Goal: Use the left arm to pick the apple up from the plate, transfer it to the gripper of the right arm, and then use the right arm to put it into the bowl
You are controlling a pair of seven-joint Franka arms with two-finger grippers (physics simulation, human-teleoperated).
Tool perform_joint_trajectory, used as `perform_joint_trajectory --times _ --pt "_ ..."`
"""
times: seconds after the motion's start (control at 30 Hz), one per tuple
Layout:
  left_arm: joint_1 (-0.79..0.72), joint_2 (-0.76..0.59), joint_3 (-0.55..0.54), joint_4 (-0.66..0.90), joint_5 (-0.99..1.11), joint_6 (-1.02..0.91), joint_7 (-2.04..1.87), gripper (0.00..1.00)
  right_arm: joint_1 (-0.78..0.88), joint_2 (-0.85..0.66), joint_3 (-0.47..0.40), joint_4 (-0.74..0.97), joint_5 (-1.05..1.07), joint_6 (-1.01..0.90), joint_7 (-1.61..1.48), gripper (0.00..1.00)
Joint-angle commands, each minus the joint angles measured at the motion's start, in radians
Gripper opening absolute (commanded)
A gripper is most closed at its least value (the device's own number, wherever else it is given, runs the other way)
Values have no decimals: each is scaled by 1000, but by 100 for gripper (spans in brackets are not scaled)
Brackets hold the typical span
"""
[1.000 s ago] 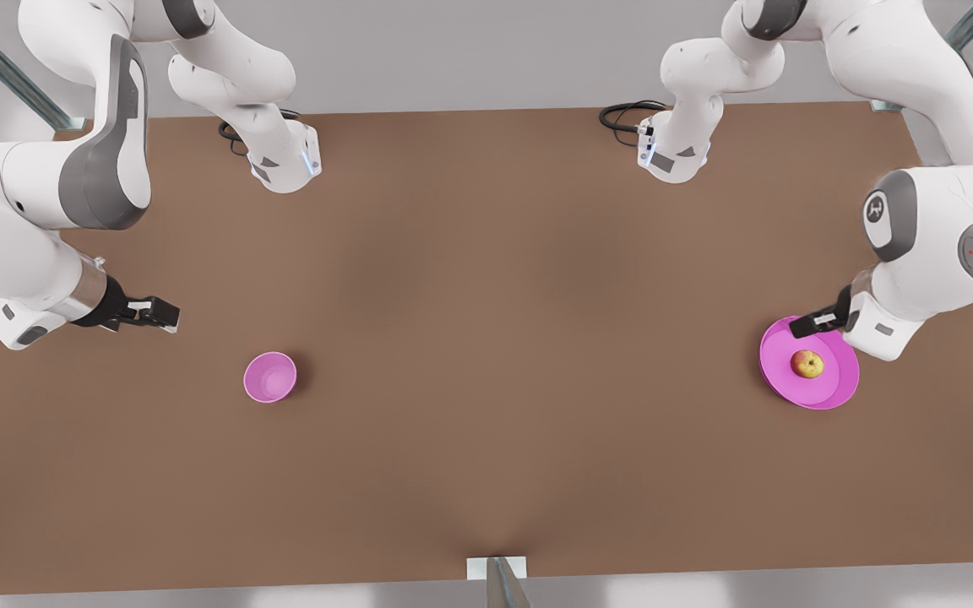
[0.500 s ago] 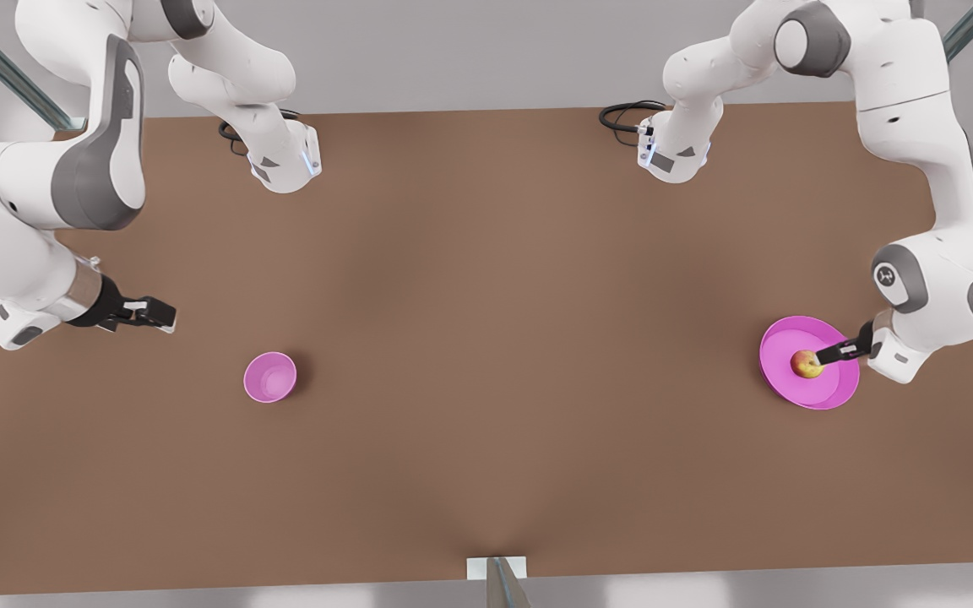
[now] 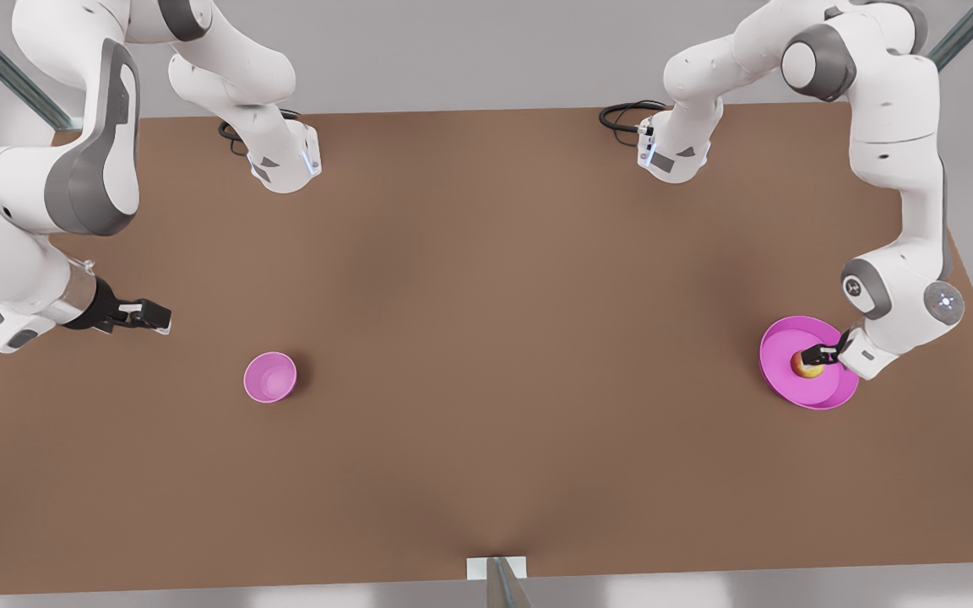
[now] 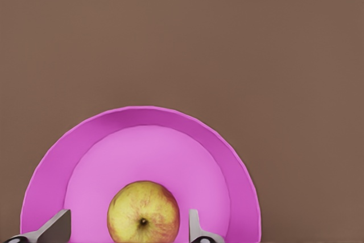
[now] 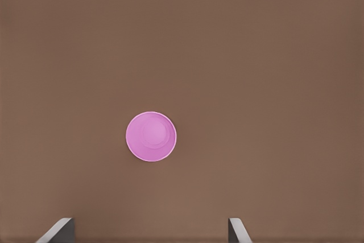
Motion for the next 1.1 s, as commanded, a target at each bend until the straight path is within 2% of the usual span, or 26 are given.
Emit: perform_joint_trajectory --times 0.0,1.07 --pt "1 5 0 1 1 34 221 100 -2 -1 -1 0 1 0 -21 100" --pt "1 109 0 13 -3 70 217 100 -28 2 5 -3 8 0 -39 100"
